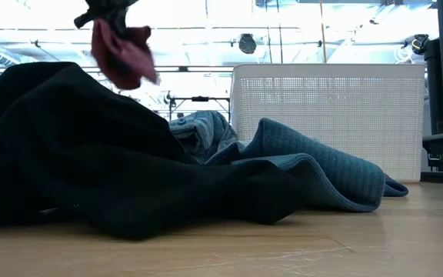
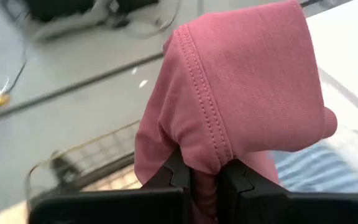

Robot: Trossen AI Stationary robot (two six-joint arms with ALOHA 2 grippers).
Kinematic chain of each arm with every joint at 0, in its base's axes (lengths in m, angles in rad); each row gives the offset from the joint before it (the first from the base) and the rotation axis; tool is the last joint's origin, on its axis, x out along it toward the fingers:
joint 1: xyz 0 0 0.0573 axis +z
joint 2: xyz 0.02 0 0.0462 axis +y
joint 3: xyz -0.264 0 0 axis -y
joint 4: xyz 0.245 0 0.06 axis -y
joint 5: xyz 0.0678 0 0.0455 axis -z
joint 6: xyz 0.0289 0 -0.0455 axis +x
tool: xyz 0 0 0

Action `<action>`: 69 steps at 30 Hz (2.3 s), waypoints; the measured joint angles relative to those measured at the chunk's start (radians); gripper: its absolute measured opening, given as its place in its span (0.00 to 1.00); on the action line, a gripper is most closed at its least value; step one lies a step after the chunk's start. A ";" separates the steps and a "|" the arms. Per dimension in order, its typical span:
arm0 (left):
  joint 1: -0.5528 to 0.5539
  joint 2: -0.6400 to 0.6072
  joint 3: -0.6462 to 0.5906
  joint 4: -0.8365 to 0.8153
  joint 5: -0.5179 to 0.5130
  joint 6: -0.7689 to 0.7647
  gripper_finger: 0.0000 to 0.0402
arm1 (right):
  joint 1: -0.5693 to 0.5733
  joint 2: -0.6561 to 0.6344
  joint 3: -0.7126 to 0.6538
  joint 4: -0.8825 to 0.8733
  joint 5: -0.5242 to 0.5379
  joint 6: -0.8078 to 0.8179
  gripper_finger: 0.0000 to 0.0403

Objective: Pick & Place Cloths
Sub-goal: Put the red undergarment into the gold wire basket

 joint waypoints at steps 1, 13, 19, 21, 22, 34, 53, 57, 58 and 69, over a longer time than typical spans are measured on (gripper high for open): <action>0.037 0.006 0.000 -0.009 0.021 -0.007 0.05 | 0.003 0.000 0.000 0.001 0.000 0.000 0.00; 0.331 0.114 0.000 -0.079 0.254 0.013 0.05 | 0.007 0.000 0.000 0.003 0.003 0.000 0.00; 0.402 0.188 0.000 -0.177 0.182 0.014 0.05 | 0.007 0.000 0.000 0.003 0.003 0.005 0.00; 0.422 0.207 0.000 -0.199 0.155 0.011 0.05 | 0.007 0.000 0.000 0.003 0.003 0.005 0.00; 0.431 0.215 0.000 -0.208 0.150 0.012 0.05 | 0.007 0.000 0.000 0.003 0.003 0.005 0.00; 0.440 0.301 0.000 -0.203 0.080 -0.040 0.05 | 0.006 0.000 0.000 0.006 0.003 0.007 0.00; 0.515 0.444 0.001 -0.248 0.222 -0.089 0.05 | 0.006 0.000 0.000 0.006 0.003 0.028 0.00; 0.518 0.448 0.001 -0.252 0.230 -0.088 0.05 | 0.006 0.000 0.000 0.007 0.002 0.037 0.00; 0.518 0.449 0.001 -0.253 0.230 -0.088 0.05 | 0.006 0.000 0.000 0.008 0.002 0.038 0.00; 0.515 0.510 0.001 -0.305 0.290 -0.118 0.05 | 0.006 0.000 0.000 0.010 0.000 0.039 0.00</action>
